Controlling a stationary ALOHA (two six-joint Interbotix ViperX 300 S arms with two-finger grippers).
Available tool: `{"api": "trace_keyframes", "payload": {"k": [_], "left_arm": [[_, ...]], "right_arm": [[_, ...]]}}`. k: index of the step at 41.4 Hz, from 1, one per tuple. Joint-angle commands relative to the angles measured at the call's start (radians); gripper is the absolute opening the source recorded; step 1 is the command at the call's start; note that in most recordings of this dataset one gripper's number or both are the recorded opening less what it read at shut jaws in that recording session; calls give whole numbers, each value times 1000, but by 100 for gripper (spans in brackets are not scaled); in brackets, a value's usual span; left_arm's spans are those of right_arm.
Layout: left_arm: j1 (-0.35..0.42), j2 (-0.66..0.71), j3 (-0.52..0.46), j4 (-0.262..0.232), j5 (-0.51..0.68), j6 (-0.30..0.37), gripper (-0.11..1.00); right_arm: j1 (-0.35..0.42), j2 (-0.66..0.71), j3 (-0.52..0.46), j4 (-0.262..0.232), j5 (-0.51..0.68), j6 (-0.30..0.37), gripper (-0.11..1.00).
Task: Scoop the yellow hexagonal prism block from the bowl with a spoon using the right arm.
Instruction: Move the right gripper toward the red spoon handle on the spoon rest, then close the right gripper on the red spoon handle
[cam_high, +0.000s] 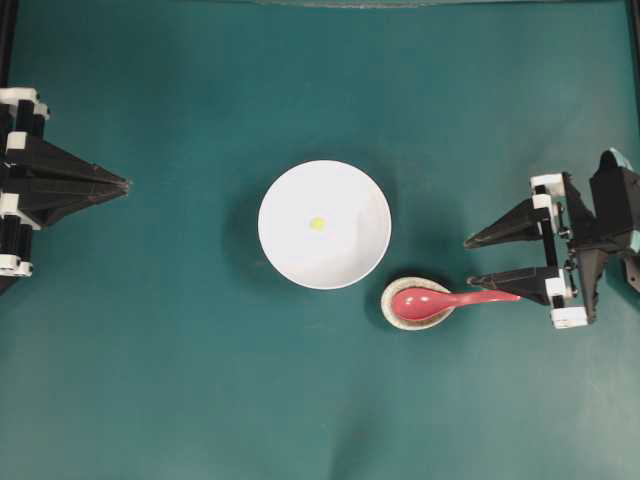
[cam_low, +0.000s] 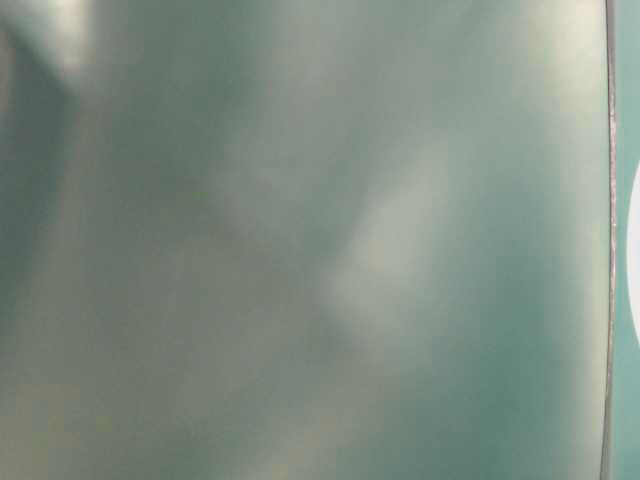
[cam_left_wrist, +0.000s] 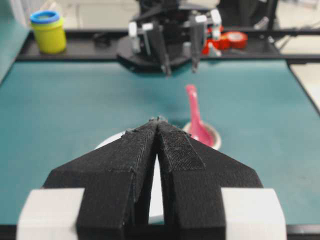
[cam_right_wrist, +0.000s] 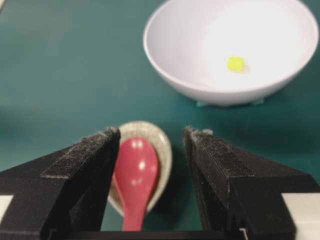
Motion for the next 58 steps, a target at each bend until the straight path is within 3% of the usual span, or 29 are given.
{"api": "trace_keyframes", "payload": {"k": [1, 18, 22, 33, 58], "left_arm": [[5, 8, -18, 3, -5, 2, 1], [3, 8, -17, 2, -3, 2, 1], [5, 8, -17, 2, -3, 2, 1], [17, 8, -17, 2, 0, 0, 0], [18, 9, -17, 2, 2, 0, 0]], "right_arm": [[23, 57, 0, 31, -83, 3, 59], [158, 345, 8, 190, -353, 3, 59], [184, 408, 8, 209, -397, 3, 59], [219, 492, 9, 218, -443, 3, 59], [267, 497, 11, 218, -397, -25, 59]]}}
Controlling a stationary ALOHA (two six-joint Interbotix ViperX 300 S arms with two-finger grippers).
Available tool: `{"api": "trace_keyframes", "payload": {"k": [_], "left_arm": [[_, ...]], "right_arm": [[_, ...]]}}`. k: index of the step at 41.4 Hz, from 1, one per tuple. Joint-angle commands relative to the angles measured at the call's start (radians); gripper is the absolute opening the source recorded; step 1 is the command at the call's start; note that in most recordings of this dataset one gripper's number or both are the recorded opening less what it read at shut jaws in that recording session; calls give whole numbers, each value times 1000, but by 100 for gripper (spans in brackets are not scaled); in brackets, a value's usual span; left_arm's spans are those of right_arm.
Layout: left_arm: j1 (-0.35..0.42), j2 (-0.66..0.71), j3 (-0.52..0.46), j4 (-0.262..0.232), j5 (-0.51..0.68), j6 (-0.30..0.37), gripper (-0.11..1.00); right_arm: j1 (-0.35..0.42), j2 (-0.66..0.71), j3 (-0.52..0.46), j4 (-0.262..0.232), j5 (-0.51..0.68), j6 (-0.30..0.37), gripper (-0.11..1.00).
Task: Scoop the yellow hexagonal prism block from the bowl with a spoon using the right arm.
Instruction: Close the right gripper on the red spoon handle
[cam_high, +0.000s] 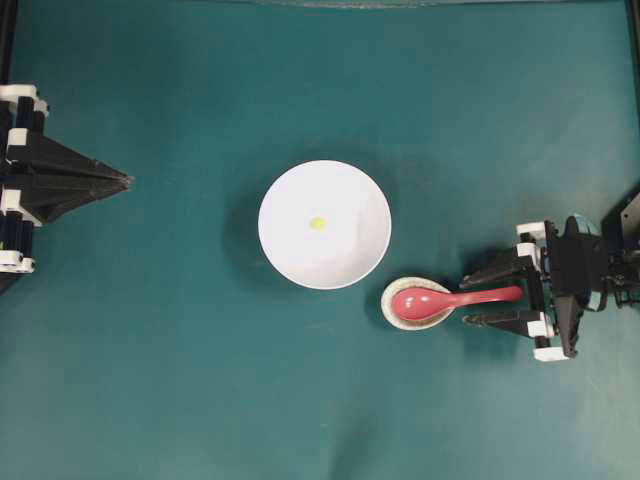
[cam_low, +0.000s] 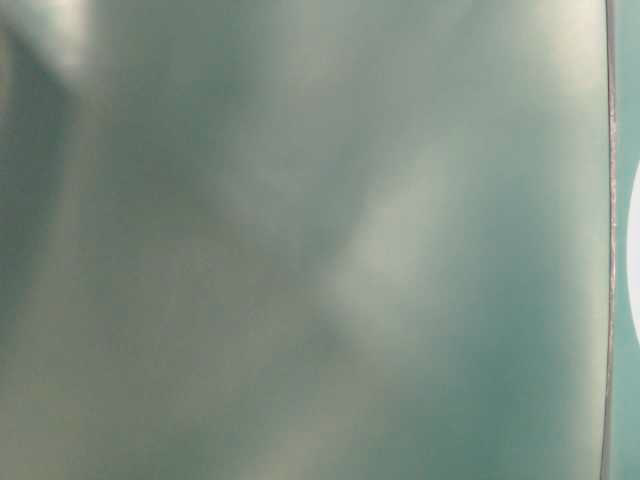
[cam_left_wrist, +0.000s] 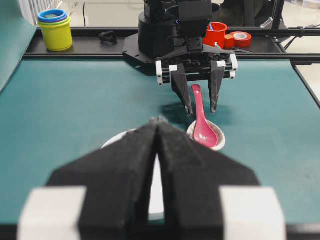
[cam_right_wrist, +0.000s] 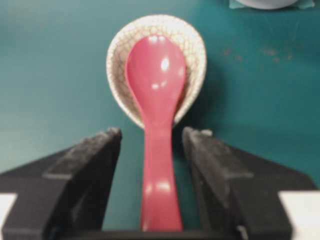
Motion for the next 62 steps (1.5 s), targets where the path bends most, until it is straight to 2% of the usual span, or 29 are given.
{"api": "trace_keyframes", "payload": {"k": [1, 14, 31, 54, 62], "left_arm": [[2, 9, -15, 2, -5, 0, 0], [2, 9, -15, 3, -5, 0, 1], [2, 9, -14, 2, -5, 0, 1], [2, 9, -14, 2, 3, 0, 1], [2, 9, -14, 3, 5, 0, 1]], "right_arm": [[5, -9, -6, 3, -2, -12, 59], [5, -9, -14, 21, -2, -75, 57], [5, -9, -20, 25, -6, -81, 55], [5, -17, -23, 25, -2, -83, 26], [5, -78, -23, 23, 5, -83, 25]]}}
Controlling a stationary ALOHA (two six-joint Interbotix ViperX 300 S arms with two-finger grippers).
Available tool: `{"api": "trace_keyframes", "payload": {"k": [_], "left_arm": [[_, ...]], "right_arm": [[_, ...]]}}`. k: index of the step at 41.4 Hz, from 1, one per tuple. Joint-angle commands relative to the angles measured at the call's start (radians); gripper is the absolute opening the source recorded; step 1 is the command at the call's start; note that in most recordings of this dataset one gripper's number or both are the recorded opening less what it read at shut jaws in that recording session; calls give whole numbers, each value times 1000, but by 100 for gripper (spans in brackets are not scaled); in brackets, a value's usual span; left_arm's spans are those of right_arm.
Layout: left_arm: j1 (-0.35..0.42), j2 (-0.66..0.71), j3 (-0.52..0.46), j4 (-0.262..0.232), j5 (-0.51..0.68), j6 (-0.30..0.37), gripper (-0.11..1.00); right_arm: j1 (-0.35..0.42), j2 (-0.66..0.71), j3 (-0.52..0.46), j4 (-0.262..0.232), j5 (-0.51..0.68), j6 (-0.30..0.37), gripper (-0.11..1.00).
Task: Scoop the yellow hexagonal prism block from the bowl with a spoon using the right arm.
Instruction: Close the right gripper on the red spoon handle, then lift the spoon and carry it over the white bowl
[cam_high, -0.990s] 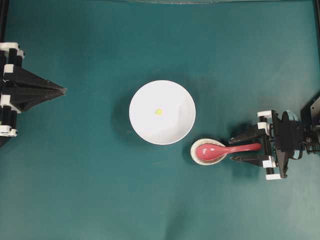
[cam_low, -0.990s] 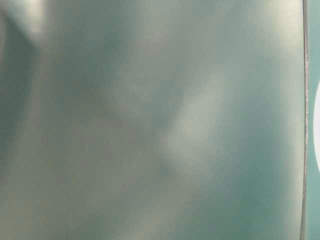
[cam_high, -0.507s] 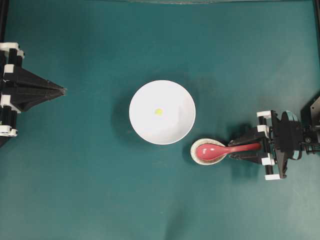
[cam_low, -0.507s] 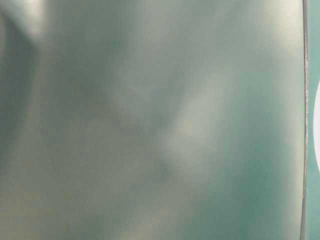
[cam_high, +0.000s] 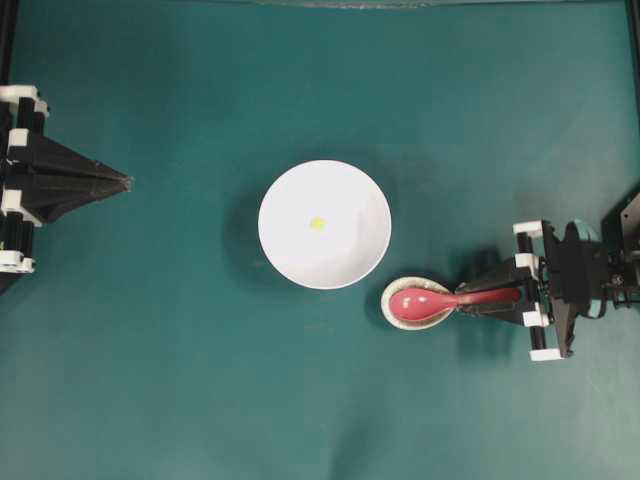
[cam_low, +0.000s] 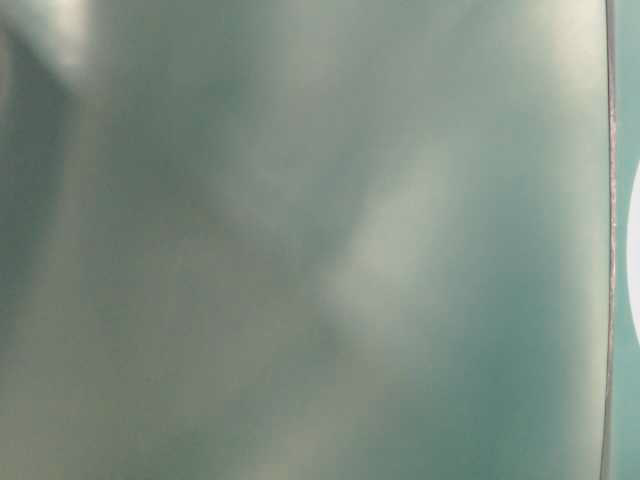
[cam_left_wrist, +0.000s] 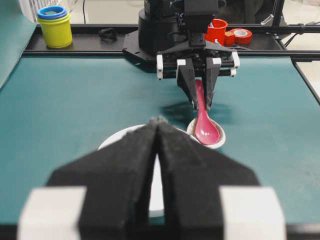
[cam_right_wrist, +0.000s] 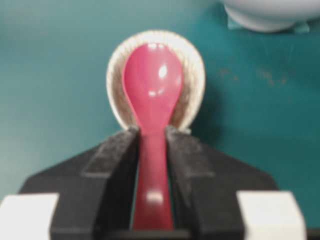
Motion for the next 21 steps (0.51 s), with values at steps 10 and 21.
{"api": "trace_keyframes", "payload": {"k": [10, 21], "left_arm": [[3, 9, -17, 2, -14, 0, 1], [3, 9, -17, 3, -29, 0, 1]], "right_arm": [[-20, -196, -21, 0, 115, -8, 25], [-127, -402, -107, 0, 420, -75, 25]]}}
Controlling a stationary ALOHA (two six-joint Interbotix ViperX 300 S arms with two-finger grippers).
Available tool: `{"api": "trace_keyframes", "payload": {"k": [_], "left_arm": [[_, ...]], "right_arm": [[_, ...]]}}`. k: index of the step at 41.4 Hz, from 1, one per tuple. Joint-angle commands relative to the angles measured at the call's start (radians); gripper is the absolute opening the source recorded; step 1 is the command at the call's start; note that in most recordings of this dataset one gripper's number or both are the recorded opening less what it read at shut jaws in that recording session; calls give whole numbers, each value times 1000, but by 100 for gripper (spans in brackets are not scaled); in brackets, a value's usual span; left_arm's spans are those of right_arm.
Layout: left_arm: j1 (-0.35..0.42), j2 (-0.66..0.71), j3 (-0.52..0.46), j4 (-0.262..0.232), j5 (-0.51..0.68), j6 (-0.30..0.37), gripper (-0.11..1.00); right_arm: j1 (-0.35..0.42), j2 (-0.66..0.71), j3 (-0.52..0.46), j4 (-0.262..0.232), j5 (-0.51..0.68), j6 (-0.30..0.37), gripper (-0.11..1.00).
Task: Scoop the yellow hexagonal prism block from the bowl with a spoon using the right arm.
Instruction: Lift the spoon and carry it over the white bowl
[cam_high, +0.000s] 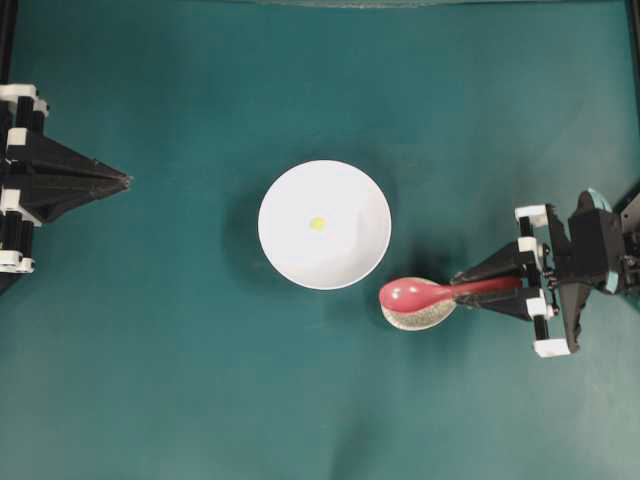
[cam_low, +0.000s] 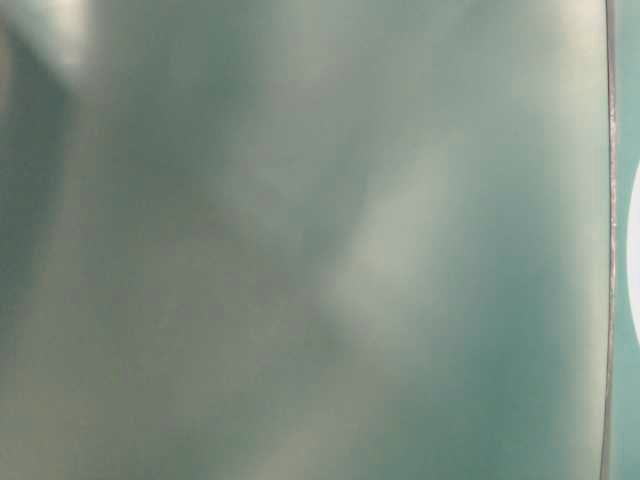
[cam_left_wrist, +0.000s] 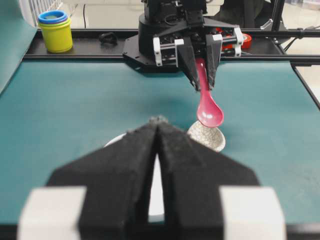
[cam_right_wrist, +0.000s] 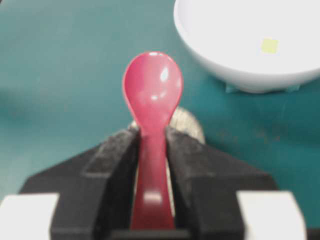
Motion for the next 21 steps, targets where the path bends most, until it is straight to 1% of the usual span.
{"api": "trace_keyframes", "payload": {"k": [1, 3, 10, 15, 21], "left_arm": [[2, 9, -17, 3, -12, 2, 0], [2, 9, -18, 3, -14, 2, 1], [2, 9, -17, 3, -14, 2, 1], [2, 8, -18, 3, -14, 2, 1], [2, 8, -18, 3, -14, 2, 1]], "right_arm": [[-44, -80, -58, 0, 124, -28, 25], [-67, -107, -83, 0, 186, -43, 25], [-189, -183, -209, -3, 469, -92, 25], [-288, -183, -299, -14, 658, -114, 25], [-379, -152, -377, -31, 805, -120, 25]]}}
